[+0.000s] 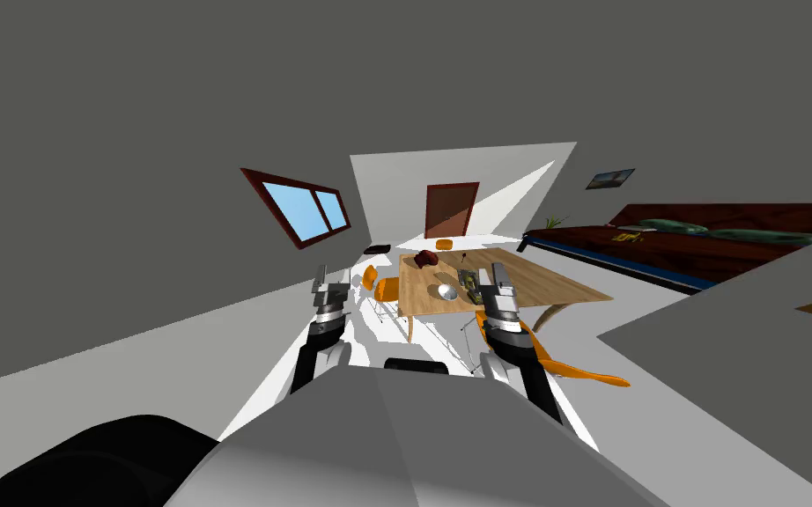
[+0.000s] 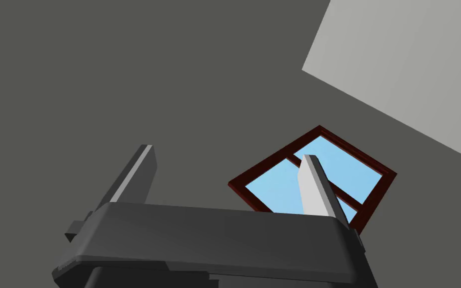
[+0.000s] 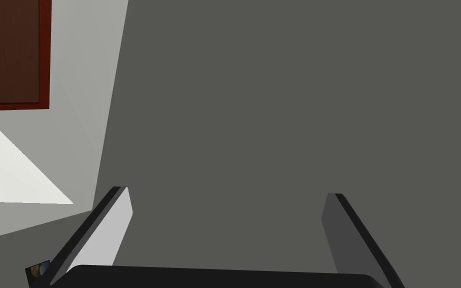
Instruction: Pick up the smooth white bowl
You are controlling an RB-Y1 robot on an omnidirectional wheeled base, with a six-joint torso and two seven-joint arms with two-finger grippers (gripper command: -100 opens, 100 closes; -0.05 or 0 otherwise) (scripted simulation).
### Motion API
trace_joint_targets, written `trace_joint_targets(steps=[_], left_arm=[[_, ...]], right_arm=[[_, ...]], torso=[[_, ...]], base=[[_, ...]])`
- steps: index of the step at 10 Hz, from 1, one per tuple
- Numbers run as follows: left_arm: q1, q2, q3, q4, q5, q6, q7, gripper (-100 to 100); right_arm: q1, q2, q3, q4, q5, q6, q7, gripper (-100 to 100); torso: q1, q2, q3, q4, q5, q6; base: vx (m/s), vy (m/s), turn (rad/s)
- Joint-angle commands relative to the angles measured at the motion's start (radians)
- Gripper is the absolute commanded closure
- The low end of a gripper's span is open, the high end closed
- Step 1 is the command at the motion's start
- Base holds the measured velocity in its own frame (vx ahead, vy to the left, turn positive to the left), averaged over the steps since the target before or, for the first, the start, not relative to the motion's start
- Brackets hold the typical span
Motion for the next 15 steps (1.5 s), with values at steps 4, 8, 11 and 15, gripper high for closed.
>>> trace_joint_targets(steps=[4,8,11,15], left_arm=[[0.0,0.0,0.0,0.0,0.0,0.0,0.0,0],[0.0,0.0,0.0,0.0,0.0,0.0,0.0,0],[0.0,0.0,0.0,0.0,0.0,0.0,0.0,0],[0.0,0.0,0.0,0.0,0.0,0.0,0.0,0]], right_arm=[[0.015,-0.109,0.001,0.026,0.015,0.063,0.041,-100],[0.042,-0.225,0.002,0.089,0.027,0.157,0.097,-100],[0.067,-0.315,0.007,0.164,0.03,0.241,0.149,-100],[0.096,-0.421,0.016,0.257,0.027,0.331,0.204,-100]], torso=[[0.004,0.008,0.005,0.002,0.001,0.0],[0.004,0.011,0.007,0.003,0.001,0.0],[0.001,0.01,0.006,0.002,0.0,0.0],[-0.003,0.004,0.003,0.001,-0.001,0.0]], base=[[-0.112,0.067,0.125],[-0.161,0.069,0.245],[-0.135,0.041,0.34],[-0.064,0.004,0.32]])
